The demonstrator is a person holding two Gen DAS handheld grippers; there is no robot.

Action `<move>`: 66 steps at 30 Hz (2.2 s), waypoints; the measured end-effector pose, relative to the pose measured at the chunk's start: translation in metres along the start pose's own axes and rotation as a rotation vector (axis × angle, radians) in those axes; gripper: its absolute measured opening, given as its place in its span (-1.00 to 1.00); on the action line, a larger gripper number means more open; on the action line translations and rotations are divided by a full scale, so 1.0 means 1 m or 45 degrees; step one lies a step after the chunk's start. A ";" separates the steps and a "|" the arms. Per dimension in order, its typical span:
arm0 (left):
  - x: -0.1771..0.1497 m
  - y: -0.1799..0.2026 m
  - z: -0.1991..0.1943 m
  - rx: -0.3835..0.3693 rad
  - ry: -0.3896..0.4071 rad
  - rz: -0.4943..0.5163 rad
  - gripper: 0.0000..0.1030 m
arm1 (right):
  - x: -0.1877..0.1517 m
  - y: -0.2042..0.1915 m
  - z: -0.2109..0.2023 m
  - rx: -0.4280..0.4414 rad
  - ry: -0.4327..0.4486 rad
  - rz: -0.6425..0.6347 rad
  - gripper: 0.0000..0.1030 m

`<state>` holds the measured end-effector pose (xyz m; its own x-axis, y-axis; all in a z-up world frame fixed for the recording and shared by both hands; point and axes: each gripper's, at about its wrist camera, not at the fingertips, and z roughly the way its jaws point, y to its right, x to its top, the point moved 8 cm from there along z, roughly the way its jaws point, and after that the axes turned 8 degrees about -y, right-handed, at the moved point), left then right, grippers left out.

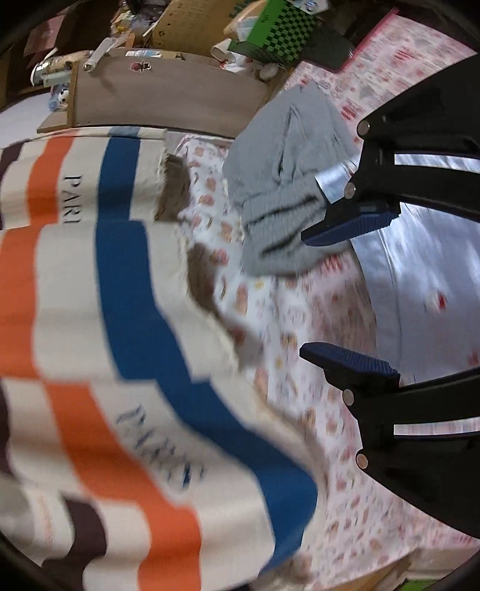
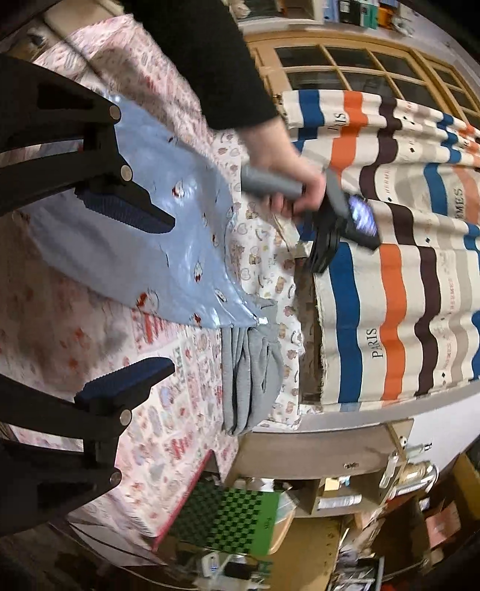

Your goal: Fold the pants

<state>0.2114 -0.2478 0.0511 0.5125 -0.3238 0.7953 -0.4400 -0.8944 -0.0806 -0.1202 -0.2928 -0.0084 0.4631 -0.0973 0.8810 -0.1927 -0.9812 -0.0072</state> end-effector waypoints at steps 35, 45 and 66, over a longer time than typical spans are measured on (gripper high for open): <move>-0.087 -0.151 0.039 -0.039 -0.209 -0.456 0.51 | 0.122 0.074 0.210 0.679 -0.557 0.352 0.71; -0.104 -0.145 0.074 -0.169 -0.384 -0.441 0.12 | 0.118 0.057 0.272 0.894 -0.755 0.311 0.70; -0.116 -0.135 0.134 -0.279 -0.565 -0.437 -0.36 | 0.082 0.031 0.358 0.815 -0.971 0.265 -0.50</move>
<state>0.3101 -0.1313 -0.1108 0.8903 -0.1675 0.4234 -0.3122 -0.9015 0.2999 0.2211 -0.3912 -0.1056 0.9446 -0.1372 0.2981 0.0630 -0.8157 -0.5750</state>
